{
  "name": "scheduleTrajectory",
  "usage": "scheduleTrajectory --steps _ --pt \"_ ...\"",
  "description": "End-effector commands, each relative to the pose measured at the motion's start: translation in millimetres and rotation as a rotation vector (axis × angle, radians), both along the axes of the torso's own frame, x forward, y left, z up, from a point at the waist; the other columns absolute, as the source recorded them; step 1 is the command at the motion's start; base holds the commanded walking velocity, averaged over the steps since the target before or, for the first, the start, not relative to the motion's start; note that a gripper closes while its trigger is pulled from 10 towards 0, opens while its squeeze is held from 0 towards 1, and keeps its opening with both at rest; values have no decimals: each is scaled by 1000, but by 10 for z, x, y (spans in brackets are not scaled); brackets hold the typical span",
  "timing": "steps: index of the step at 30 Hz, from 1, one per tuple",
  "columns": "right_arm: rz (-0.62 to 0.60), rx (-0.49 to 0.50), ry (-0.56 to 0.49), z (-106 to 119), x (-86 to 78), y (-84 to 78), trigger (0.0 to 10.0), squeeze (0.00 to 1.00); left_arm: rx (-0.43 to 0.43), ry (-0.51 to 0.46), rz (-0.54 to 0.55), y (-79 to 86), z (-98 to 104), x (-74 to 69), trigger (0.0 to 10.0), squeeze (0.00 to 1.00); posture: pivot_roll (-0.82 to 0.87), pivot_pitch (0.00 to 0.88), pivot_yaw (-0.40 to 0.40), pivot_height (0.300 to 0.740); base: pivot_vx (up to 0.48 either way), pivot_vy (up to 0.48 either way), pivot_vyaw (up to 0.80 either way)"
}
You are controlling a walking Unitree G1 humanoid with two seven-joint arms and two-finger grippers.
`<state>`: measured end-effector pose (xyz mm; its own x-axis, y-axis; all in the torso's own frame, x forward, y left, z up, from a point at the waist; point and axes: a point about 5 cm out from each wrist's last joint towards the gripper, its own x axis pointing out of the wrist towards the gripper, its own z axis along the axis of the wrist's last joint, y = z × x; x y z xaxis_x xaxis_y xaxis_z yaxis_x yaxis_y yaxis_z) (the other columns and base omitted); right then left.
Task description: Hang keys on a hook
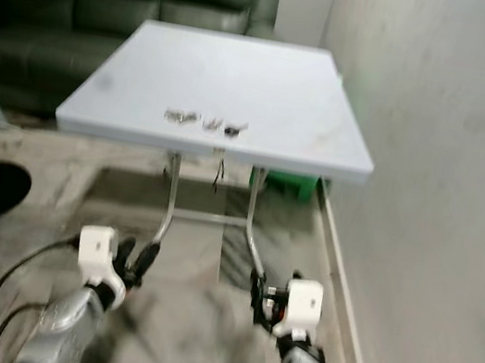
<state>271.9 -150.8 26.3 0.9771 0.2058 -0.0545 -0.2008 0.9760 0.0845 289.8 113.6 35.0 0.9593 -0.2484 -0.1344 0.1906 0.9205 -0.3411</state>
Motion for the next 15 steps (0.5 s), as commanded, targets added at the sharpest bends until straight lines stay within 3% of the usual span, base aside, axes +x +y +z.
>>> scheduleTrajectory --steps 1,6,7,10,15 --pt "-3 6 -30 92 45 40 10000 0 -15 -16 -12 -41 126 99 10000 0 22 0 -7 740 0 0 0" --pt "17 19 -78 221 87 100 10000 0 28 -73 -28 39 284 224 10000 0 4 0 -3 740 0 0 0" --pt "14 5 -95 276 96 64 10000 0 61 -104 -21 132 348 249 10000 0 0 0 -1 740 0 0 0" --pt "1 4 -104 318 92 8 10000 0 78 -111 -19 210 381 258 10000 0 0 0 1 740 0 0 0" --pt "-43 -23 -141 447 88 -160 10000 0 32 -118 -7 407 486 313 10000 0 -18 0 11 740 0 0 0"
